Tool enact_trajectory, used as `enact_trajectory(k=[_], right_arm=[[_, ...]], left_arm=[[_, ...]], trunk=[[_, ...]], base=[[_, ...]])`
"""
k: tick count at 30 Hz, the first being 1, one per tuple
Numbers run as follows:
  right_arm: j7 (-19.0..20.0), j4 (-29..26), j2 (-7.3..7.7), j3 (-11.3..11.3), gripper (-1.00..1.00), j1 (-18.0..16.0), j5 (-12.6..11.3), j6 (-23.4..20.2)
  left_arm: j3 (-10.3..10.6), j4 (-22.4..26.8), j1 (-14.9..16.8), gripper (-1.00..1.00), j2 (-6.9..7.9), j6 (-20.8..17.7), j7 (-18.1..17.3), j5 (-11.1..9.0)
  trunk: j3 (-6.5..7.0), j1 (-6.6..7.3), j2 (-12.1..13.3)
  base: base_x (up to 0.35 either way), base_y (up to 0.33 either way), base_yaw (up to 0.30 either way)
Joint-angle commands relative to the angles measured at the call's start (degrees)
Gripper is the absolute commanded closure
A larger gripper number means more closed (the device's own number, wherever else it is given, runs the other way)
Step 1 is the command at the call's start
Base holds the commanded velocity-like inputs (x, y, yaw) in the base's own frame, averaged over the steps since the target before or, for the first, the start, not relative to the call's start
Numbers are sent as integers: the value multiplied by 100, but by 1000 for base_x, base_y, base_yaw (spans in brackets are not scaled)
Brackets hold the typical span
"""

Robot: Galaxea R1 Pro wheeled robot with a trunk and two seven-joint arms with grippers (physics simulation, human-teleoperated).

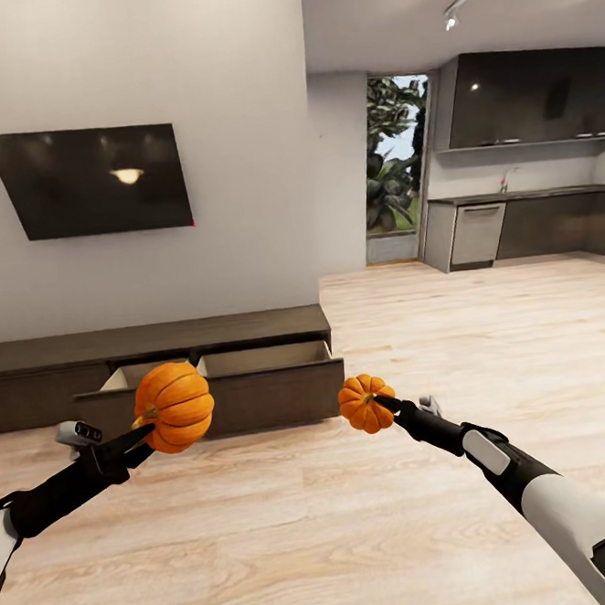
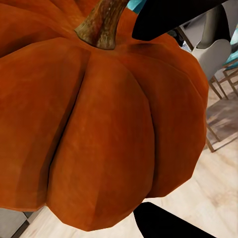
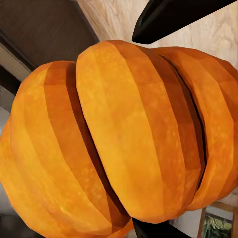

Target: Place each of the two pumpkins and all three candles from the living room inside a cabinet in the living room (use any cabinet), then make sure every cabinet is closed, and position the cauldron so it is next to a table in the living room.

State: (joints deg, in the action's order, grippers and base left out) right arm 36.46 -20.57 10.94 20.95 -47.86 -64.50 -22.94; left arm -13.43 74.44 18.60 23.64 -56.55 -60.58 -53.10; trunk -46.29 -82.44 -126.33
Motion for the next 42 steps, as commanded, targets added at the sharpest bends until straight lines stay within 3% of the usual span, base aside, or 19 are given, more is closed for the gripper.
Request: enact_trajectory(k=[1,15,32,42], right_arm=[[1,1,5,26,100,-4,-53,-32],[2,1,5,24,100,-3,-53,-34],[2,1,5,23,100,-2,-54,-35],[2,2,5,23,100,-3,-54,-35]], left_arm=[[-1,0,3,100,1,-22,-7,2],[-1,0,3,100,1,-22,-7,2],[-1,0,3,100,1,-22,-7,2],[-1,0,3,100,1,-22,-7,2]], trunk=[[12,24,39],[276,331,600],[585,704,1282],[764,924,1683]], base=[[0,0,0],[0,0,4],[0,0,139],[0,0,17]])
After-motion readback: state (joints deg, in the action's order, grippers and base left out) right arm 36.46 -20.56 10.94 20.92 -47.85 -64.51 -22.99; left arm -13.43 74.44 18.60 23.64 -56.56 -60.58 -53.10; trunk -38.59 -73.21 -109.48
